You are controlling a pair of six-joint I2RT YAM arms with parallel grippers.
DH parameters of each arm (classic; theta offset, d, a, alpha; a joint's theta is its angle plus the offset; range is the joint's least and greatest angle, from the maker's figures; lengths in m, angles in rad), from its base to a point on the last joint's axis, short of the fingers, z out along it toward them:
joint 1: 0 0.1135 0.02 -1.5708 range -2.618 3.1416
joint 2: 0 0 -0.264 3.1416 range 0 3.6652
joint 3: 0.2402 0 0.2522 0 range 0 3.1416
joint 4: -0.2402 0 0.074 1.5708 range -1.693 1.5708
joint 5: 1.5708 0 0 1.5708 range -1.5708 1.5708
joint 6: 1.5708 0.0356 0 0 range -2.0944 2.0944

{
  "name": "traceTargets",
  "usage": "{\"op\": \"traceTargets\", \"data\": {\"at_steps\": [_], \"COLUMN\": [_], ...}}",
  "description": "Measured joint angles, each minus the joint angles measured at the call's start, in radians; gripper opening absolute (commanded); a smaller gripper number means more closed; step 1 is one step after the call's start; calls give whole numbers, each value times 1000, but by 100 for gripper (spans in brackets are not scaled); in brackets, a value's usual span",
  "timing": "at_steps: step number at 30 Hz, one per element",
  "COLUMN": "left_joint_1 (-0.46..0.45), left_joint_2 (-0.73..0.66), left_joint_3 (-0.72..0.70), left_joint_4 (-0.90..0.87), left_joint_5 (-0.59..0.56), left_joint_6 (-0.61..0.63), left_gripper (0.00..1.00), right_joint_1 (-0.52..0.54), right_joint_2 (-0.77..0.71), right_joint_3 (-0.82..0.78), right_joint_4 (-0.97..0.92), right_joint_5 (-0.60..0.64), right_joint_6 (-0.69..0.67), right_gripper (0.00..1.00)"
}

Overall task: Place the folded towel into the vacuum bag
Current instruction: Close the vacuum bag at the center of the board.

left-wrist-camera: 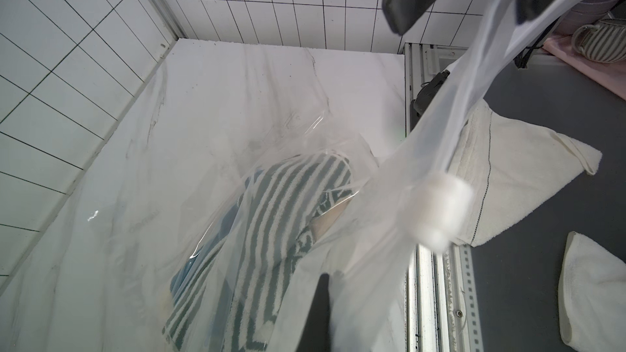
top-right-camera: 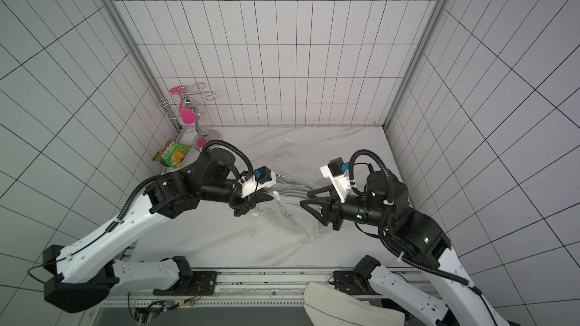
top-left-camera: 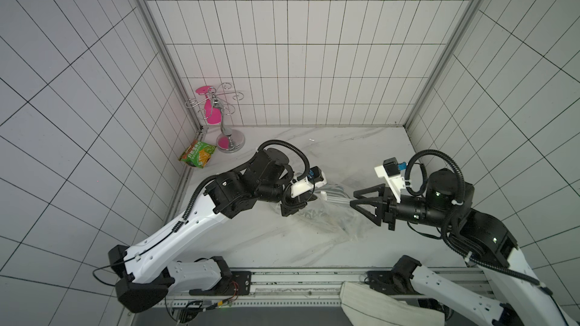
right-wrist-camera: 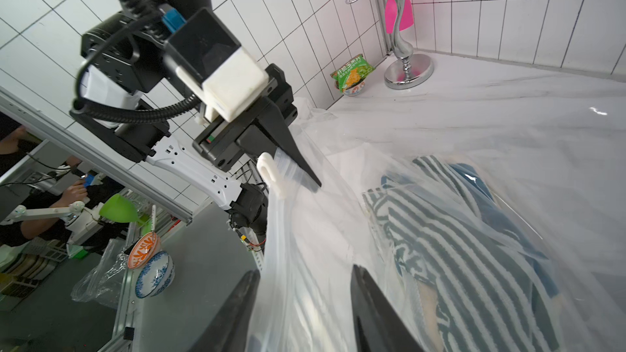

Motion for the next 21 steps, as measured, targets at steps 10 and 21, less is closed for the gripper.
{"op": "traceTargets", "data": {"at_steps": [10,21], "left_joint_1": [0,57], "left_joint_2": [6,-45], "left_joint_3": [4,100], "left_joint_4": [-13,-9], "left_joint_5": [0,108], "left_joint_6": [-28,-124], "left_gripper": [6,55], "right_joint_1": [68,73], "right_joint_2": [43,36], "right_joint_3": [0,-1], "right_joint_4": [38,33], "right_joint_5": [39,35], "right_joint_6": [-15,-51], "right_gripper": [0,0]}}
